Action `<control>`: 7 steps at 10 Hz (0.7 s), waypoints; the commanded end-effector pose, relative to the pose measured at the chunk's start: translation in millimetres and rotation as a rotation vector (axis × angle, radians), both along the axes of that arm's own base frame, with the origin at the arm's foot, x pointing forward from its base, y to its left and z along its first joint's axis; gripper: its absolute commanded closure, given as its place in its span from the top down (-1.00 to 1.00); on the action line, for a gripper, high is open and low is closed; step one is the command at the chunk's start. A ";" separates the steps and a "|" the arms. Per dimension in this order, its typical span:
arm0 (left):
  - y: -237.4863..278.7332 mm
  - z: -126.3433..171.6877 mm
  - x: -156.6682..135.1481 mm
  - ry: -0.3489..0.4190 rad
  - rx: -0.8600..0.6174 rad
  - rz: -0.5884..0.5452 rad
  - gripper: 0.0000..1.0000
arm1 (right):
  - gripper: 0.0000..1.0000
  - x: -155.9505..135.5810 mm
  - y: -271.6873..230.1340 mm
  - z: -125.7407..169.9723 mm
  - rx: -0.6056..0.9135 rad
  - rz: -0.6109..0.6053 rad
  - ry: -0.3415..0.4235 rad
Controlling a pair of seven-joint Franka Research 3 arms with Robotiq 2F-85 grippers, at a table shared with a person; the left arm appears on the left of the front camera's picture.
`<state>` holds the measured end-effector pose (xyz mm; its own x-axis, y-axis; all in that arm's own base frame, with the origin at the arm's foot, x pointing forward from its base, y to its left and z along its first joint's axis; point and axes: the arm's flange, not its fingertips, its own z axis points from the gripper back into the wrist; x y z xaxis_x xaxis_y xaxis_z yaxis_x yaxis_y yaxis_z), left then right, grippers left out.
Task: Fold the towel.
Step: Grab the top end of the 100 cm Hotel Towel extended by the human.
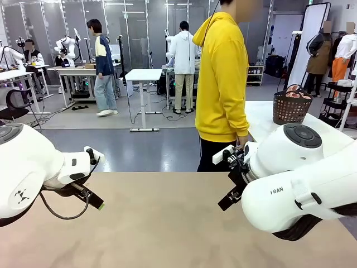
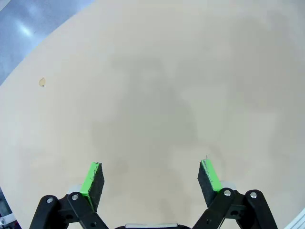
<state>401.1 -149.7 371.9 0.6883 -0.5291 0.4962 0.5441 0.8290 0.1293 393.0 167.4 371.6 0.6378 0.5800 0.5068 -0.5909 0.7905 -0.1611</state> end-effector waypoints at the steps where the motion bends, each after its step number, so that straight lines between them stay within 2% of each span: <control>1: 2.0 21.8 3.7 0.005 0.003 -0.014 1.00 | 1.00 5.6 -1.4 18.7 -0.018 0.010 -0.017; 3: 16.4 66.1 7.3 0.075 -0.080 -0.018 1.00 | 1.00 17.8 -10.5 63.8 0.084 -0.003 0.014; 5: 50.3 118.1 5.9 0.162 -0.290 -0.025 1.00 | 1.00 23.1 -27.2 111.1 0.229 0.030 0.097; 7: 92.7 154.0 -2.4 0.238 -0.513 -0.064 1.00 | 1.00 16.1 -65.7 146.7 0.470 0.034 0.197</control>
